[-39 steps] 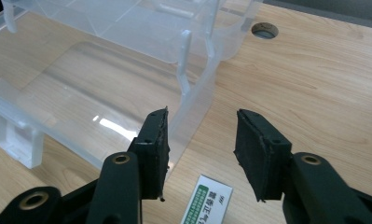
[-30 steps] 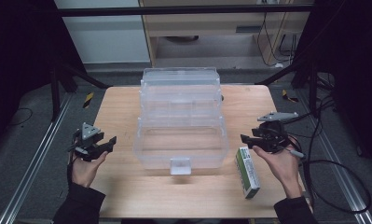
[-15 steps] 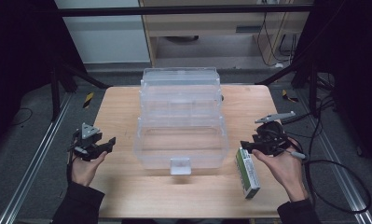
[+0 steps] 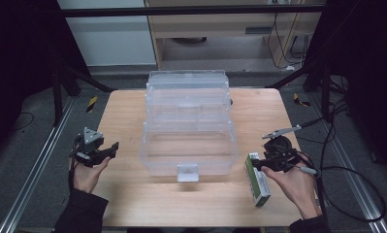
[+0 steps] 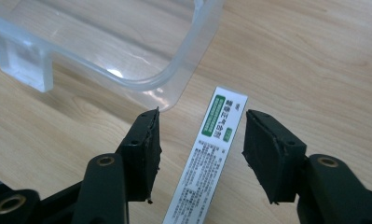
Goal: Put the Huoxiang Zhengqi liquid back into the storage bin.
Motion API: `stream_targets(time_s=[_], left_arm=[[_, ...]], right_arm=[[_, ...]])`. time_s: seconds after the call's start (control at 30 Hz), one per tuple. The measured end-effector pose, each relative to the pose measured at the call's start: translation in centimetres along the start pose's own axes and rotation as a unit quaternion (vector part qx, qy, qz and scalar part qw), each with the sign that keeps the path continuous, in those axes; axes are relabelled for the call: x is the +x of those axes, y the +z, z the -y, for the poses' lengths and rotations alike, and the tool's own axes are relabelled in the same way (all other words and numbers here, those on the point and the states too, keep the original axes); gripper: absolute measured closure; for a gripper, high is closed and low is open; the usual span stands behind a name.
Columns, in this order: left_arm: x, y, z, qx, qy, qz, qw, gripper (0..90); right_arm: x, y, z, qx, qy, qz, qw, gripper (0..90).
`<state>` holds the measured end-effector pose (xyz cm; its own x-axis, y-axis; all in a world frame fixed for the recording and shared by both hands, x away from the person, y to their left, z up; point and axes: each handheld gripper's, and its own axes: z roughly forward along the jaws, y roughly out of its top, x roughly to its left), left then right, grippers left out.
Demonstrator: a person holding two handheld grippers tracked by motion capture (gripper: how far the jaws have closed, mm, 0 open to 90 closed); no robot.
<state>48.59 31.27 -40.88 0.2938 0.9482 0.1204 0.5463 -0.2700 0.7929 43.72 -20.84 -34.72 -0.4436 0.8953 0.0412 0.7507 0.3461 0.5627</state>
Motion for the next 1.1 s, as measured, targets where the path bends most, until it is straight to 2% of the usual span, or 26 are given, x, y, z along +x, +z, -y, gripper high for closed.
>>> stream_targets(time_s=[0.37, 0.67, 1.1], left_arm=[[0.1, 0.0, 0.0, 0.002, 0.0, 0.0, 1.0, 39.0], [0.2, 0.3, 0.2, 0.011, -0.001, -0.003, 0.9999, 38.4], [0.1, 0.6, 0.4, 0.017, 0.001, -0.004, 0.9999, 37.9]], right_arm=[[0.3, 0.7, 0.2, 0.031, 0.002, 0.003, 0.9995, 45.9], [0.0, 1.7, 0.5, 0.06, 0.017, 0.012, 0.9979, 45.1], [-0.1, 2.8, 0.5, 0.081, 0.024, 0.004, 0.9964, 46.6]])
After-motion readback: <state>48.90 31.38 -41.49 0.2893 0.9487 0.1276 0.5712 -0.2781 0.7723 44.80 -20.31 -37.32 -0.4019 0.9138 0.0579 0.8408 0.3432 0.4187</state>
